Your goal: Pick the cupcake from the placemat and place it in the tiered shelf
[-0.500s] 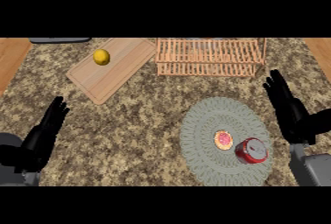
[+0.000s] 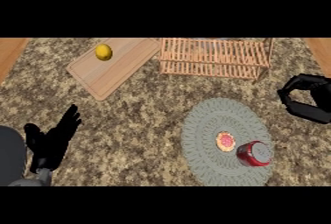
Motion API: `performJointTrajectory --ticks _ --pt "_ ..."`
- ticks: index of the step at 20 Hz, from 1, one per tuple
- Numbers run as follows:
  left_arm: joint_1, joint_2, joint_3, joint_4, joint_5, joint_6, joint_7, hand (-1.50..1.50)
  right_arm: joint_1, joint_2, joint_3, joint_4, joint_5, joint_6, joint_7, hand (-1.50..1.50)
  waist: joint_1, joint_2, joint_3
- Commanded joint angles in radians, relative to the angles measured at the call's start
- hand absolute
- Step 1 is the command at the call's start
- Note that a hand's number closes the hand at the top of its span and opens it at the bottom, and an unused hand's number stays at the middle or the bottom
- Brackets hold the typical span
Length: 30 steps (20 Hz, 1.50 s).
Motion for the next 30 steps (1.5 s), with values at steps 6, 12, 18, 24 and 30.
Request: performJointTrajectory --ticks 6,12,18,24,30 --pt "-0.064 -0.052 -0.016 0.042 0.004 0.026 0.127 0.00 -0.139 -0.077 0.017 0.391 0.070 0.416 -0.358 -1.50 0.006 -0.006 -0.002" --pt "-0.071 -0.071 0.011 0.093 -0.007 0.023 0.105 0.00 -0.161 -0.112 0.103 0.327 0.176 0.567 -0.387 -1.50 -0.017 -0.015 -0.005" --pt "-0.023 -0.055 0.009 0.031 -0.032 0.036 0.143 0.00 -0.188 -0.146 0.131 0.077 0.172 0.577 -0.137 -1.50 -0.029 -0.023 -0.006" --pt "-0.001 -0.052 0.029 0.010 -0.023 0.009 0.135 0.00 -0.188 -0.074 0.124 -0.175 0.107 0.445 0.283 -1.50 -0.034 -0.028 -0.008" --pt "0.022 -0.057 0.051 -0.020 -0.021 -0.008 0.144 0.00 -0.157 0.002 0.168 -0.320 0.217 0.355 0.504 -1.50 -0.021 -0.021 -0.006"
